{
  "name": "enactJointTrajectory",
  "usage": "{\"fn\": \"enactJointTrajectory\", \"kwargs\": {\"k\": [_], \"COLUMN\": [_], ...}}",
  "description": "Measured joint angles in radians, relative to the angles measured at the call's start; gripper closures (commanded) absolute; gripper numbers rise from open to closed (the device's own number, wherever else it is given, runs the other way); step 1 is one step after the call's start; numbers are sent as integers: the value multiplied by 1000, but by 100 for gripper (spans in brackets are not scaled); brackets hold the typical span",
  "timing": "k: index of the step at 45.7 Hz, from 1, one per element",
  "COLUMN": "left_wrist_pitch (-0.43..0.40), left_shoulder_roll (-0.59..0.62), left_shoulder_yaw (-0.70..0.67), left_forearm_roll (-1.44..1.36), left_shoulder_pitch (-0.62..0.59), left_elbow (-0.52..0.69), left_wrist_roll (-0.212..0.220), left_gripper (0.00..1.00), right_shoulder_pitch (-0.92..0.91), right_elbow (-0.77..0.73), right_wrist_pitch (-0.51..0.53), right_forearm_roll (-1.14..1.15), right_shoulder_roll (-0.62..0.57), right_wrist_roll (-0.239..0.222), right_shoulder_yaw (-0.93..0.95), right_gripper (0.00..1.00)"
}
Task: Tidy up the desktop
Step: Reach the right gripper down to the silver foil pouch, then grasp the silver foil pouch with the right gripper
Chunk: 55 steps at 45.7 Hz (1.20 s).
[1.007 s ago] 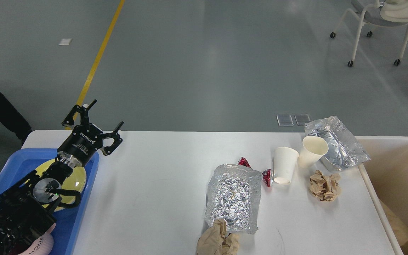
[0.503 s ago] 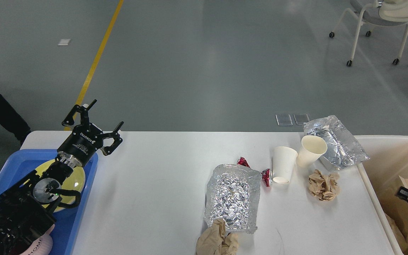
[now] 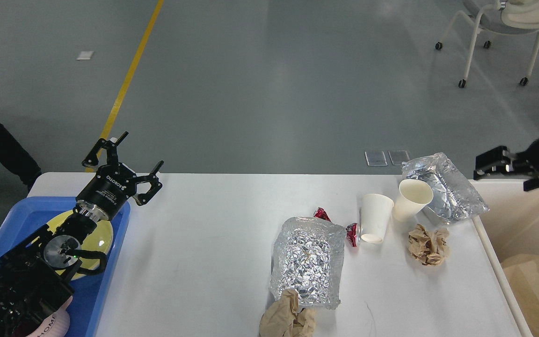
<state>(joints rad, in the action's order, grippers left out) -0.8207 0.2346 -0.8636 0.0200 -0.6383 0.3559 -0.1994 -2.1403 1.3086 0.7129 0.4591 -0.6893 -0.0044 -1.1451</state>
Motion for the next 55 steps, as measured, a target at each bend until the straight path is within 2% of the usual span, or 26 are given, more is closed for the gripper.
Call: {"fn": "enactJointTrajectory", "kwargs": {"k": [4,7,13,21,25,31,37,39,46,49,55], "left_wrist_pitch": [0,0,0,0,0,0,0,0,0,0,0], "left_shoulder_roll": [0,0,0,0,0,0,-1,-1,-2,-2,-1], "left_shoulder_yaw": [0,0,0,0,0,0,0,0,0,0,0], "left_forearm_roll": [0,0,0,0,0,0,0,0,0,0,0], "left_shoulder_pitch": [0,0,0,0,0,0,0,0,0,0,0], "left_elbow": [0,0,0,0,0,0,0,0,0,0,0], "left_wrist_roll": [0,0,0,0,0,0,0,0,0,0,0], "left_gripper": [0,0,0,0,0,0,0,0,0,0,0], "right_shoulder_pitch": [-180,-301,-437,-413,-313,-84,222,366,709,812,940], "right_elbow": [76,113,167,174,160,66,-177,-314,-680,-788,-908], "right_wrist_pitch": [145,214,245,247,219,46,-85,-118,-155,-160,-191], "right_forearm_roll": [-3,-7,-22,-54,-55,-54,-82,-135,-393,-499,-603], "right_shoulder_roll": [66,107,150,158,162,205,249,264,326,345,349], "right_wrist_roll": [0,5,14,10,3,-14,-37,-53,-93,-116,-168], "right_shoulder_yaw": [-14,-11,3,-4,-17,-65,-78,-69,-29,4,84], "right_gripper": [0,0,0,0,0,0,0,0,0,0,0]}}
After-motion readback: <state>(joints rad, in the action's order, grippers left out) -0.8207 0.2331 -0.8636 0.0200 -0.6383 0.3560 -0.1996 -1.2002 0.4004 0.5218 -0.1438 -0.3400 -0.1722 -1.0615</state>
